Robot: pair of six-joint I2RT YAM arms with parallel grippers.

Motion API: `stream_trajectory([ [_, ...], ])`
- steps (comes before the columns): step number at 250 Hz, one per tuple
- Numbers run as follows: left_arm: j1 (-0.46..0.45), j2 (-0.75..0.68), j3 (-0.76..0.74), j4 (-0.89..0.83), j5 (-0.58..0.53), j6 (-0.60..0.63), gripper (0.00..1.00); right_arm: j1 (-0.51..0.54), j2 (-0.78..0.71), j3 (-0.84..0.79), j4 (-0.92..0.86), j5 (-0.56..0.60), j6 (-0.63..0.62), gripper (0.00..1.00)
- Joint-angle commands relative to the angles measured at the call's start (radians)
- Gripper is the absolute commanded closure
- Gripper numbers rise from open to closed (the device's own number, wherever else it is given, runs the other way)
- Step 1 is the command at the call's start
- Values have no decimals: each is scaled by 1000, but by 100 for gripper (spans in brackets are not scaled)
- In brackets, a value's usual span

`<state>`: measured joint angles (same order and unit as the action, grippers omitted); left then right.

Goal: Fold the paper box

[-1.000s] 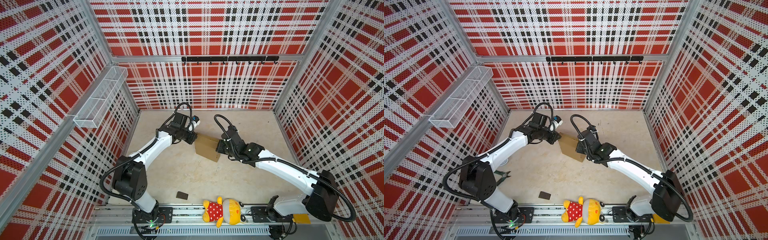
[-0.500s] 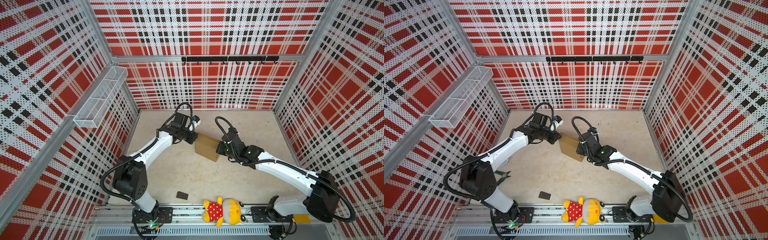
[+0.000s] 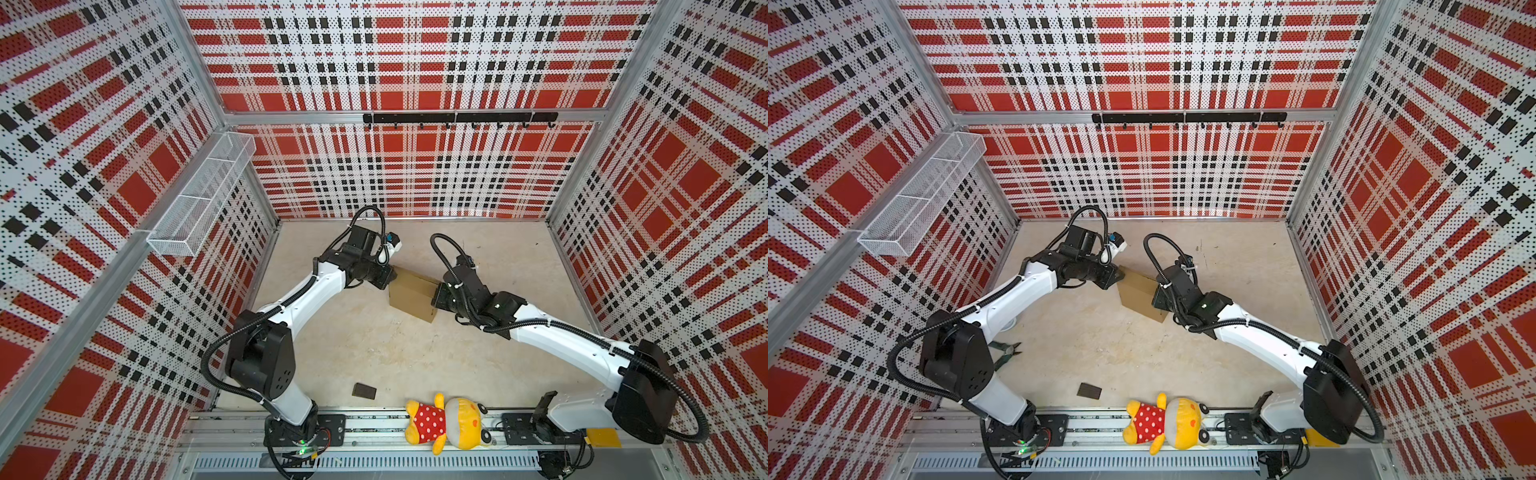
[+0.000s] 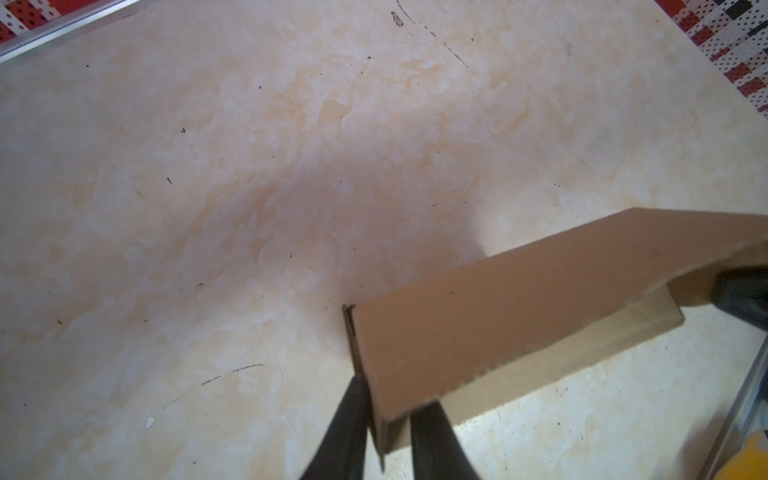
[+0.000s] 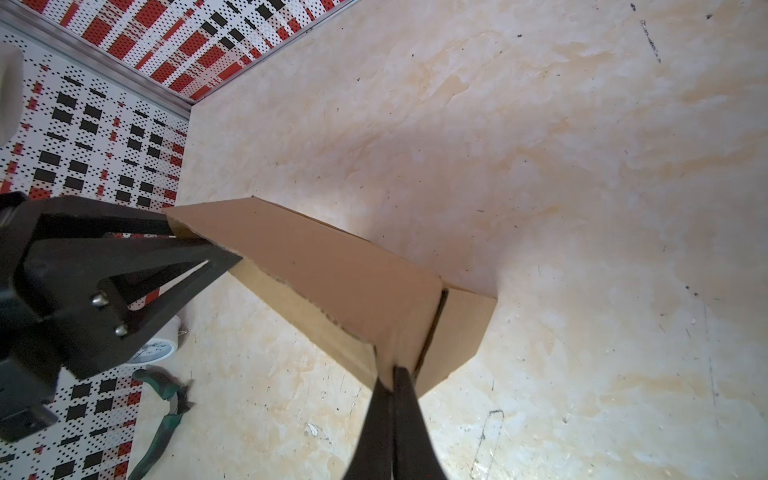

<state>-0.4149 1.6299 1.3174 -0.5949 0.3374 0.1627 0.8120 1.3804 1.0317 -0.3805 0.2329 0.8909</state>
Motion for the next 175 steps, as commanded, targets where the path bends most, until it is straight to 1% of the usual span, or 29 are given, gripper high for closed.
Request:
stream_trajectory([
  [1, 17, -23, 24, -40, 24, -9, 73, 2, 31, -12, 13, -9, 15, 98],
  [26, 33, -40, 27, -46, 38, -12, 66, 1, 38, -2, 8, -9, 10, 98],
  [63, 60, -72, 29, -54, 50, -12, 61, 2, 54, 12, 0, -10, 5, 98],
  [95, 82, -81, 44, -62, 60, -15, 61, 2, 58, 20, 0, -11, 3, 98],
  [136, 84, -64, 65, -71, 66, -11, 62, 2, 63, 27, -6, -10, 0, 98],
  [175, 77, -27, 102, -87, 68, -8, 66, 3, 68, 30, -8, -13, -2, 98],
])
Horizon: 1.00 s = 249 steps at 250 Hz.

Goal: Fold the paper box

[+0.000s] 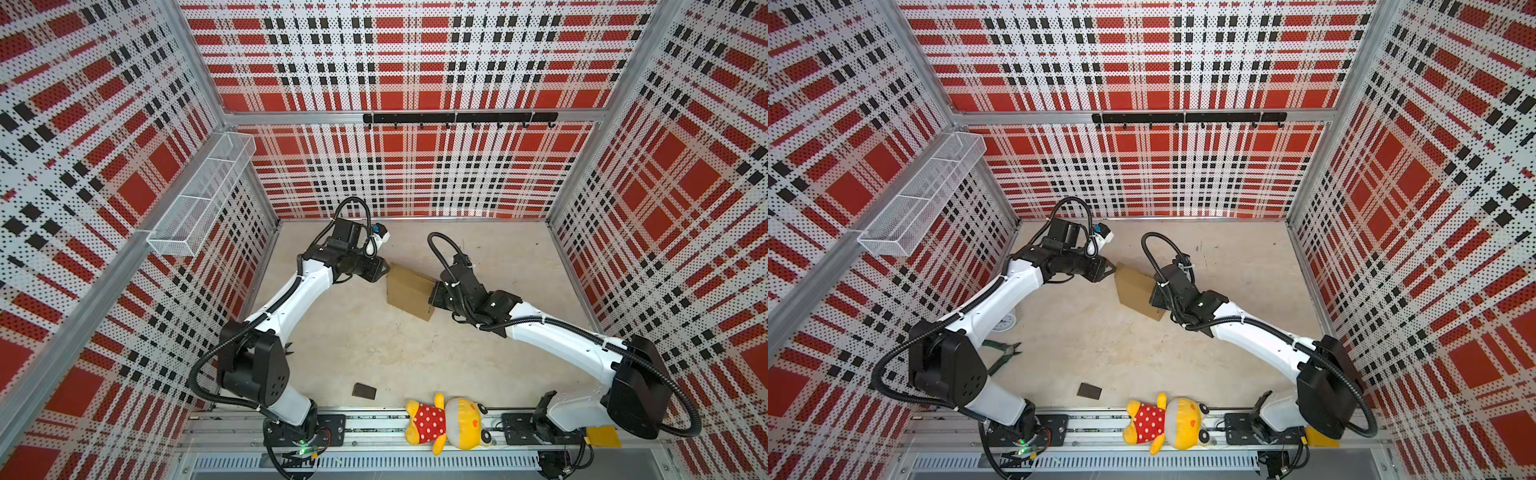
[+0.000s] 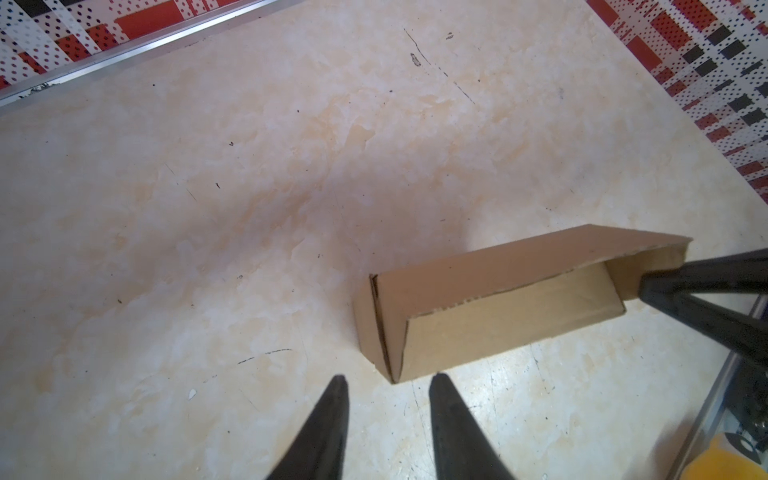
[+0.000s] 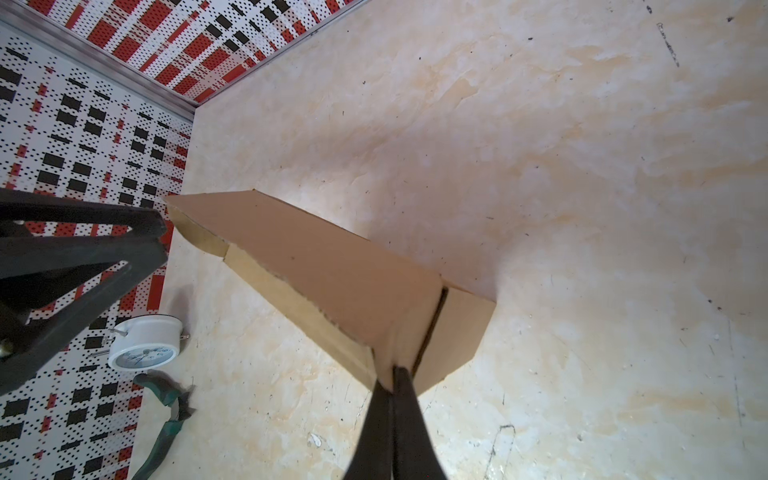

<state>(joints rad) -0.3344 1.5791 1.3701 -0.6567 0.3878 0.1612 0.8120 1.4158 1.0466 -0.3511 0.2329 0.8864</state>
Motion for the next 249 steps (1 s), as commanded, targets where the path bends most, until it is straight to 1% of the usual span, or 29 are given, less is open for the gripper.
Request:
stream_trajectory([
  [1, -3, 25, 50, -26, 18, -7, 66, 3, 33, 14, -37, -13, 2, 97],
  [72, -14, 77, 87, -44, 2, 2, 73, 2, 33, 15, -37, -15, 1, 98],
  [93, -18, 82, 88, -46, 0, 3, 78, 2, 32, 13, -37, -14, -1, 98],
  [113, -21, 85, 89, -46, -4, 5, 86, 3, 33, 15, -35, -13, -2, 98],
  [157, -24, 85, 71, -37, -8, 3, 100, 1, 37, 12, -34, -11, -2, 98],
  [249, -42, 78, -8, 11, -25, 0, 100, 3, 67, -19, -9, -15, 13, 98],
])
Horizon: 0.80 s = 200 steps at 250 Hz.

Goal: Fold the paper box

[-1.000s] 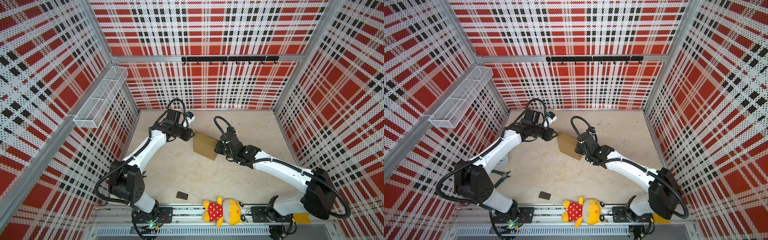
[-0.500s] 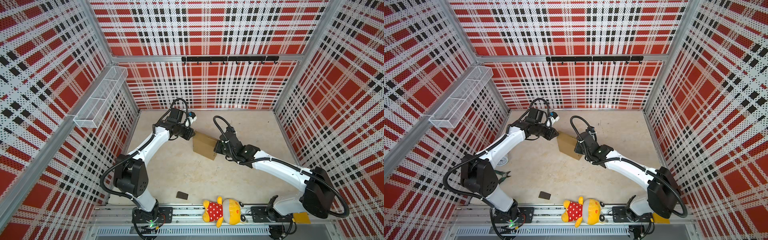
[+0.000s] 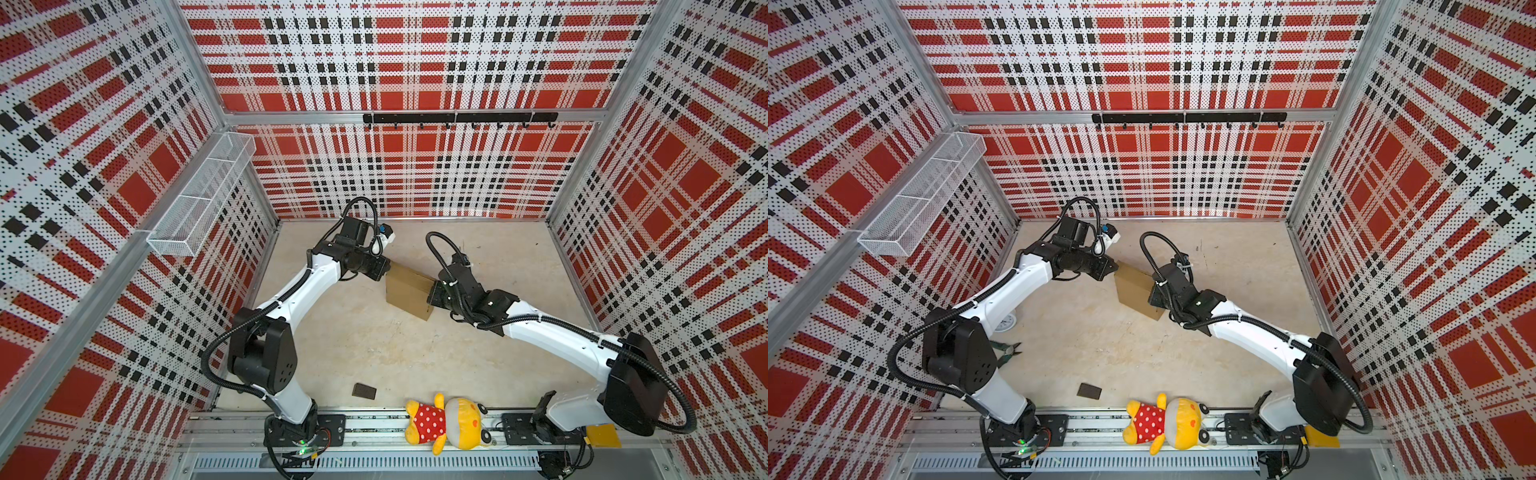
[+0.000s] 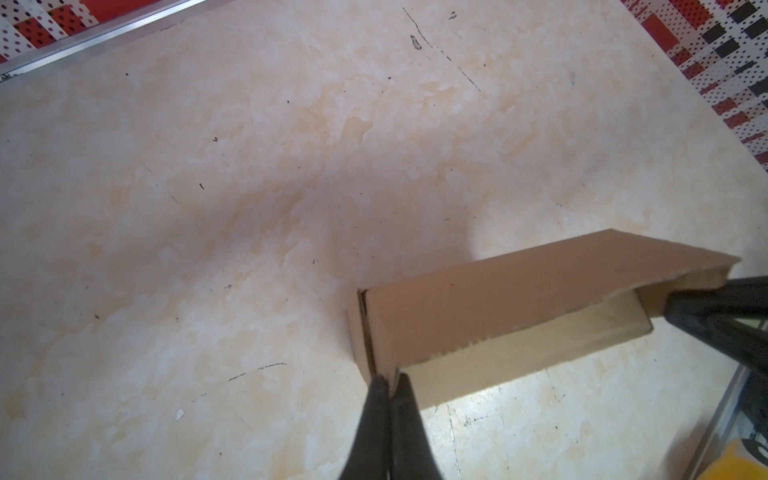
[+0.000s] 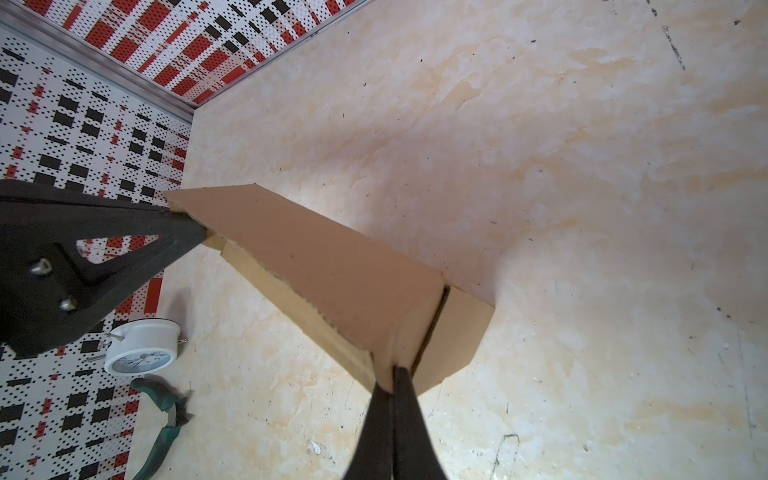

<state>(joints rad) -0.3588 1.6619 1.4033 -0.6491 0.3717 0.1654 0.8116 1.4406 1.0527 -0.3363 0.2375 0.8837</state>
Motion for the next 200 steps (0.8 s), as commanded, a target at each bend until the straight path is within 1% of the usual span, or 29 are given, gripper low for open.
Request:
stream_trajectory([
  [1, -17, -5, -42, 4, -9, -4, 100, 3, 42, -25, -24, -20, 16, 98],
  [83, -19, -14, -96, 38, -28, -1, 100, 4, 60, -39, -16, -30, 20, 98],
  [109, -17, -23, -107, 46, -30, 2, 100, 3, 57, -46, -10, -37, 22, 96],
  [150, -17, -43, -132, 63, -29, 6, 100, 9, 27, -60, 0, -43, 15, 87],
  [200, -10, -68, -164, 88, -32, 13, 100, 17, -62, -102, 6, -33, -11, 69],
])
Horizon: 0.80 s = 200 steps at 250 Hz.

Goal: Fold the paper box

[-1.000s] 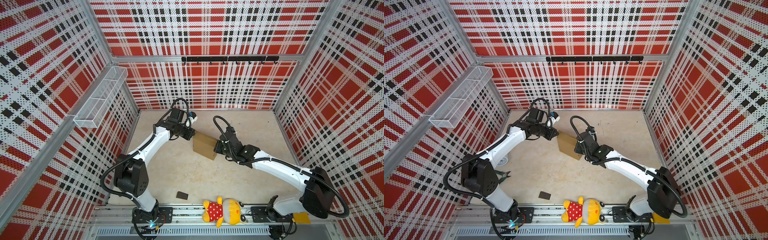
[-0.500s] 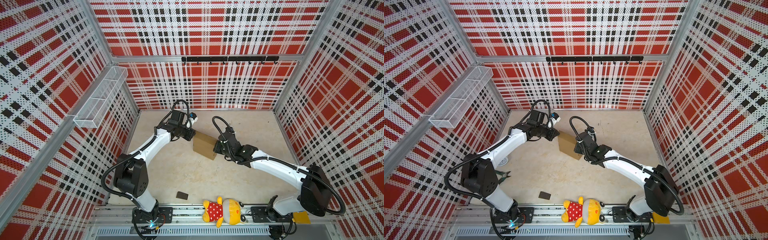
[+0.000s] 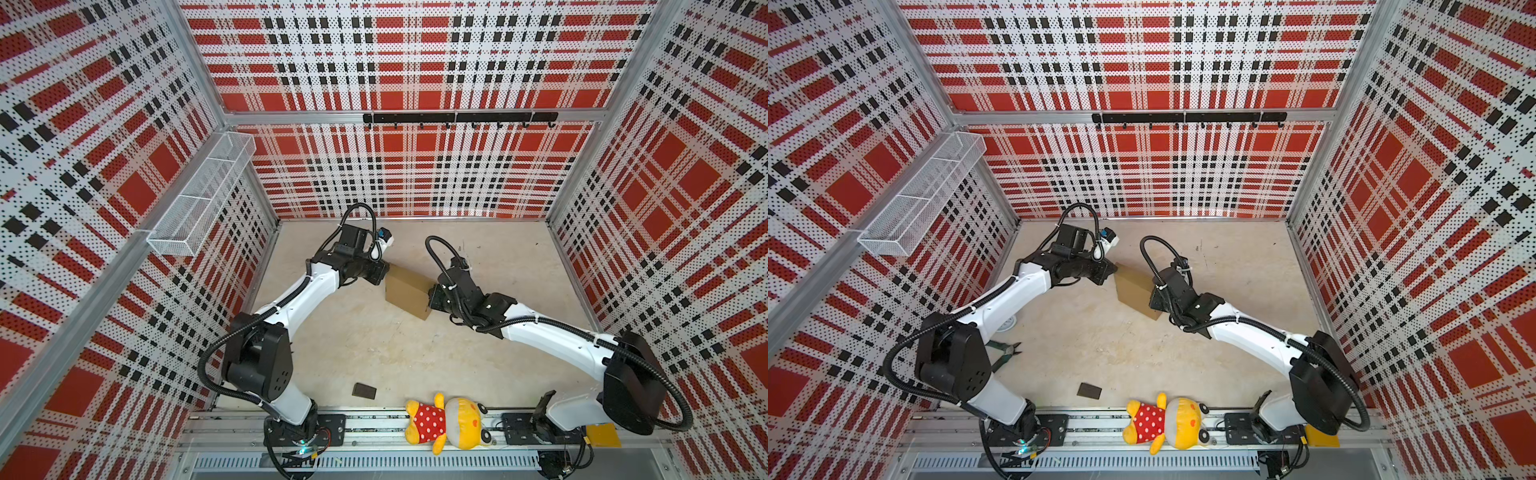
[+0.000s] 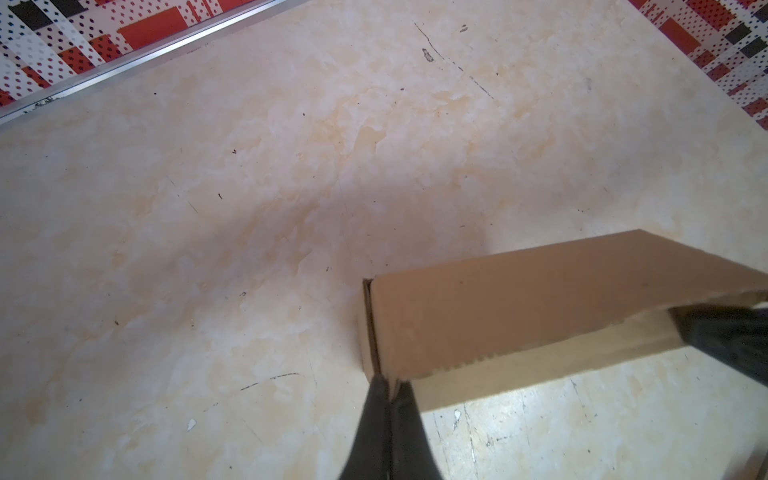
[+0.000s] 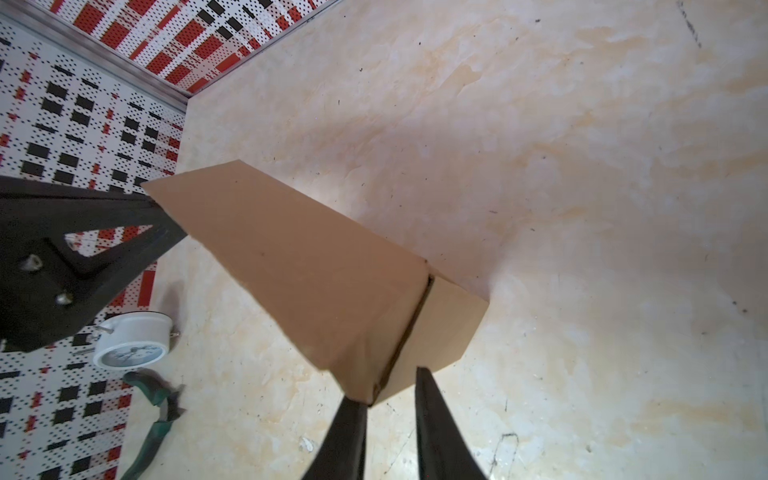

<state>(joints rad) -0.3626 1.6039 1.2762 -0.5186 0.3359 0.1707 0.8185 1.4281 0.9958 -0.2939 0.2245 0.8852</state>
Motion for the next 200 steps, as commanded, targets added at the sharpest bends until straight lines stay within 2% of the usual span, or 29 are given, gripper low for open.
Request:
stream_trajectory([
  [1, -7, -10, -37, -43, 3, 8, 100, 9, -52, -47, -37, -20, -13, 69],
  [45, -2, -18, -44, -35, 9, 12, 100, 10, -177, -99, -71, 0, -41, 57],
  [66, -3, -16, -45, -34, 11, 18, 100, 0, -224, -92, -103, 9, -92, 52],
  [92, -3, -11, -38, -38, 11, 21, 100, -44, -242, -57, -105, -35, -171, 48],
  [142, -4, -27, -56, -25, 15, 30, 100, -118, -143, 92, -97, -155, -330, 39],
  [200, -8, -21, -48, -26, 29, 32, 100, -135, 35, 234, -76, -254, -462, 37],
])
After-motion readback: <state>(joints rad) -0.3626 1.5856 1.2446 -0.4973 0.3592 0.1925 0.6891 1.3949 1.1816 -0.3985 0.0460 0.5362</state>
